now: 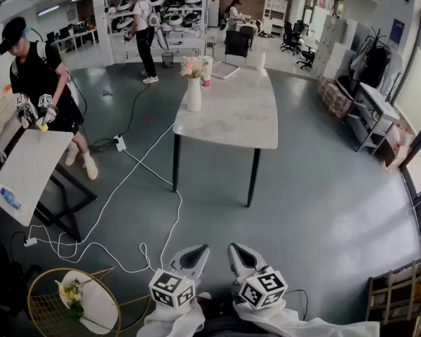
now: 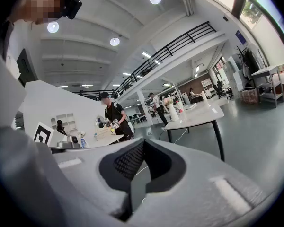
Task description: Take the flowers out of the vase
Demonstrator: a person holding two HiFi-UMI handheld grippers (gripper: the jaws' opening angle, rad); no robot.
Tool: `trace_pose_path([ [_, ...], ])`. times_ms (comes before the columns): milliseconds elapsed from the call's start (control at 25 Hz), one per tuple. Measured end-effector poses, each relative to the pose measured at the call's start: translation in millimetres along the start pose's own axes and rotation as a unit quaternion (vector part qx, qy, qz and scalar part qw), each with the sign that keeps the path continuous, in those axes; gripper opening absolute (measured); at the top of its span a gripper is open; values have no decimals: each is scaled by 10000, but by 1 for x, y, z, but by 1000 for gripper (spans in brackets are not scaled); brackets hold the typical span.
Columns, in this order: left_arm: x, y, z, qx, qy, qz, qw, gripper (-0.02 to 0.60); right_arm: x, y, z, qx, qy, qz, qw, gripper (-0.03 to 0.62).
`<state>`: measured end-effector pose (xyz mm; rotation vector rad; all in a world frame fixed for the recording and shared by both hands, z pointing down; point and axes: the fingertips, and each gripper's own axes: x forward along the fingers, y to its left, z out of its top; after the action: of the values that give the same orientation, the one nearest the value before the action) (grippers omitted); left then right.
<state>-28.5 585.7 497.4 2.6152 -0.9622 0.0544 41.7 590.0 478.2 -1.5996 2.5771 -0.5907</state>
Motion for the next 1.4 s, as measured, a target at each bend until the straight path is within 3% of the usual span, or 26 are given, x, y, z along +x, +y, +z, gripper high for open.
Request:
trace_pose_path([
  [360,-21,-5,-6,56,9,-104,9999,5,-6,17,0,81,-297,-53,9995,0],
  [720,-25,-5,-7,19,-66,-50,10000,5,-3,33,-5,-35,-218,112,9997,0],
  [1040,-6,21,-2,47,-37,137,9999,5,31,12,0,151,-176,174,9996,0],
  [1400,61,63,22,-27,-43,221,9997,5,89,-49,29,190,-104,123,9997,0],
])
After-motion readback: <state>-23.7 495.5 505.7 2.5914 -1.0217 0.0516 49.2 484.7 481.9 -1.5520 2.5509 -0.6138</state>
